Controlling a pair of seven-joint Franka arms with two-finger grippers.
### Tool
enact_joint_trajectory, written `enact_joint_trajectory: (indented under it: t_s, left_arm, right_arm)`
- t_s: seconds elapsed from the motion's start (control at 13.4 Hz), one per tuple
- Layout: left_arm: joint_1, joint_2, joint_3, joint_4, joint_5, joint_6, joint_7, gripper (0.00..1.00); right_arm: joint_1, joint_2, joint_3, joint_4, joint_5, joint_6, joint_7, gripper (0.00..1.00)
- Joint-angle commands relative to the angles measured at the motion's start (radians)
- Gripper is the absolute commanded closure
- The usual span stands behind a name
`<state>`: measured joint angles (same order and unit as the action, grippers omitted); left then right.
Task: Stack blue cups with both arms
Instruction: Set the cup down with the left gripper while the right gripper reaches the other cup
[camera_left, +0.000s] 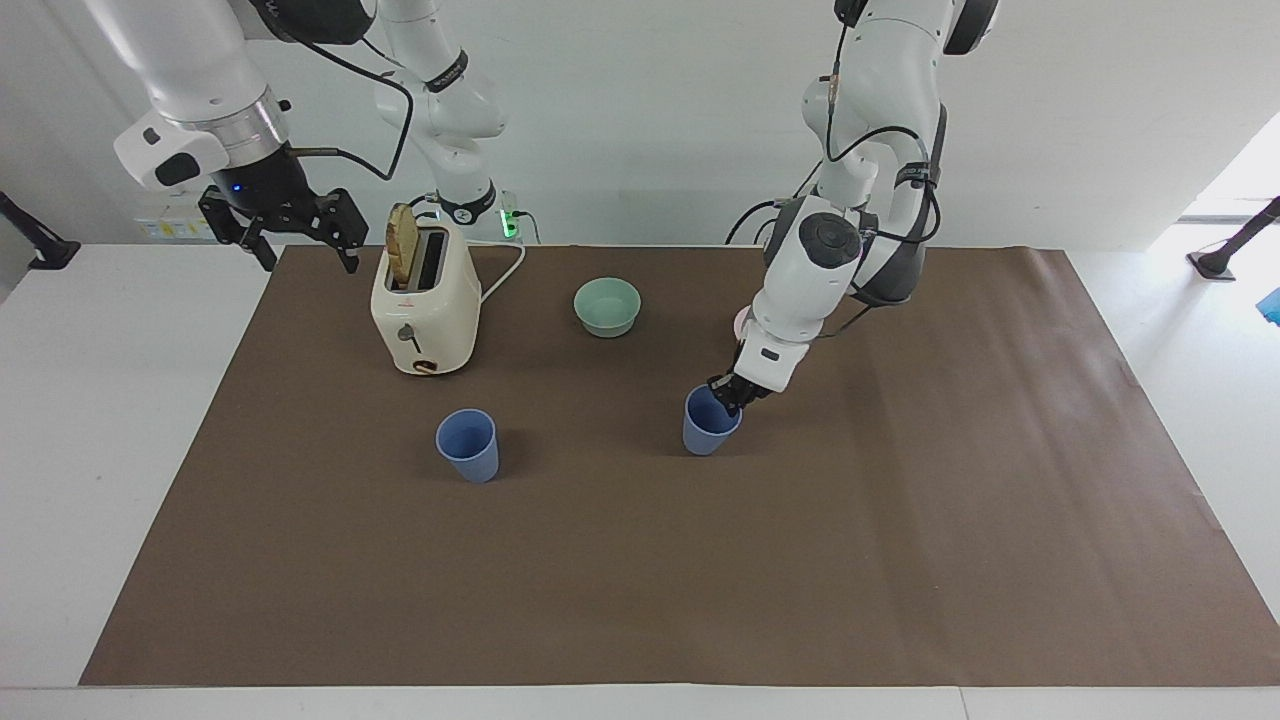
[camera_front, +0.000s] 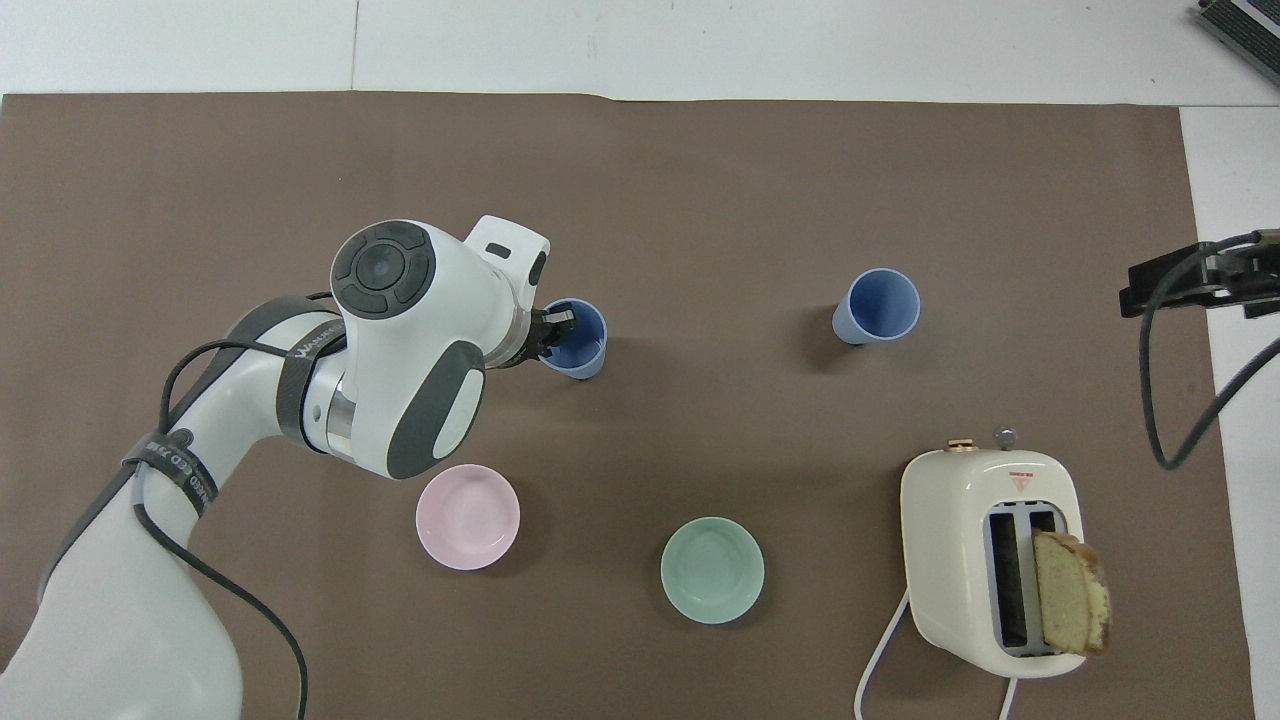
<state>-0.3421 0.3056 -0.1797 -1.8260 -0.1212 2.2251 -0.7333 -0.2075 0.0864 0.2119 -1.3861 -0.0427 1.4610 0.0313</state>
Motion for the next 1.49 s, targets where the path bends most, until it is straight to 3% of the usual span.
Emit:
enact_joint_trajectory:
  t_s: [0.0,0.07,0.3,0.52,0.82,1.04,1.42]
  left_arm:
    - [-0.025,-0.011,0.017,-0.016,0.017,0.019,-0.012,0.20]
    - [-0.028,-0.013,0.019,-0.013,0.017,0.008,-0.012,0.00]
    - [-0.011,-0.039,0.026,0.017,0.063,-0.085,-0.011,0.00]
    - [0.049,-0.095,0.032,0.045,0.124,-0.188,0.056,0.00]
    - [0.185,-0.210,0.031,0.037,0.123,-0.359,0.372,0.00]
    - [0.251,-0.258,0.032,0.040,0.123,-0.430,0.578,0.00]
    - [0.302,-0.325,0.045,0.068,0.124,-0.507,0.735,0.00]
  right_arm:
    - [-0.012,-0.020,0.006,-0.028,0.006,0.019,-0.021,0.00]
    - [-0.012,-0.020,0.006,-0.028,0.006,0.018,-0.021,0.00]
    - [-0.012,-0.040,0.006,-0.060,0.007,0.024,-0.024,0.00]
    - [-0.012,-0.082,0.004,-0.189,0.009,0.227,-0.021,0.00]
    - [0.002,-0.037,0.004,-0.202,0.043,0.291,-0.016,0.00]
    - [0.045,0.068,0.007,-0.232,0.061,0.355,-0.016,0.00]
    - [0.053,0.090,0.009,-0.401,0.072,0.576,-0.025,0.00]
